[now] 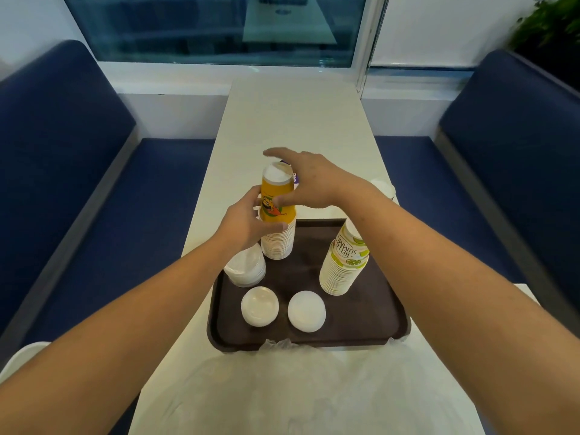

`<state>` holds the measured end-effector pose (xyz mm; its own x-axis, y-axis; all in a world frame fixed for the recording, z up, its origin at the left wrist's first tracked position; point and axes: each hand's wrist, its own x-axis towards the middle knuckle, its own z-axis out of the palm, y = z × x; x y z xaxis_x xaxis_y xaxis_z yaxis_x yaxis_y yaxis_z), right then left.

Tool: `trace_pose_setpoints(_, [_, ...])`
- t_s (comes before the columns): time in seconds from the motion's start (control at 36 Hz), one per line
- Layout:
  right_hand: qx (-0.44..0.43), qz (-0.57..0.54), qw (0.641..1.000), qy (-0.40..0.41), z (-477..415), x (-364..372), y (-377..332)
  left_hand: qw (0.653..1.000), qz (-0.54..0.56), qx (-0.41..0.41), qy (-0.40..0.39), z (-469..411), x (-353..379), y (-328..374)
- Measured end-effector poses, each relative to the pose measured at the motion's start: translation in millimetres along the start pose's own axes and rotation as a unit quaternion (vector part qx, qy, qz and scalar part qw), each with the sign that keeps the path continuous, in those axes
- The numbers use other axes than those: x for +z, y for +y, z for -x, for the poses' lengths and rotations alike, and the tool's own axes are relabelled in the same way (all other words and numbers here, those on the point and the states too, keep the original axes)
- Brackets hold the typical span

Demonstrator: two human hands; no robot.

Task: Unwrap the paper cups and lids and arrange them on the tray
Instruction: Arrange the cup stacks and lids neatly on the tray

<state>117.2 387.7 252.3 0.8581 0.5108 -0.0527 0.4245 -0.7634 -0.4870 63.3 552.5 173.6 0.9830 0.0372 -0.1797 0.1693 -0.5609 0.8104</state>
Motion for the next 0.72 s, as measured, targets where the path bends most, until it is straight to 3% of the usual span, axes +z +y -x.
trace_pose_setpoints(0.28, [0.045,-0.004,0.991,0.130,87.0,-56.5,16.1,0.992,0.035,0.097,0.076,8.8,-17.9,34.4])
trace_pose_setpoints(0.56, [0.073,0.003,0.991,0.108,142.7,-39.0,30.6,0.978,-0.099,0.164,0.084,4.1,-16.9,47.9])
trace_pose_setpoints(0.72, [0.105,-0.023,0.991,0.084,146.6,-6.4,38.4,0.980,-0.099,0.154,0.078,3.5,-14.1,37.5])
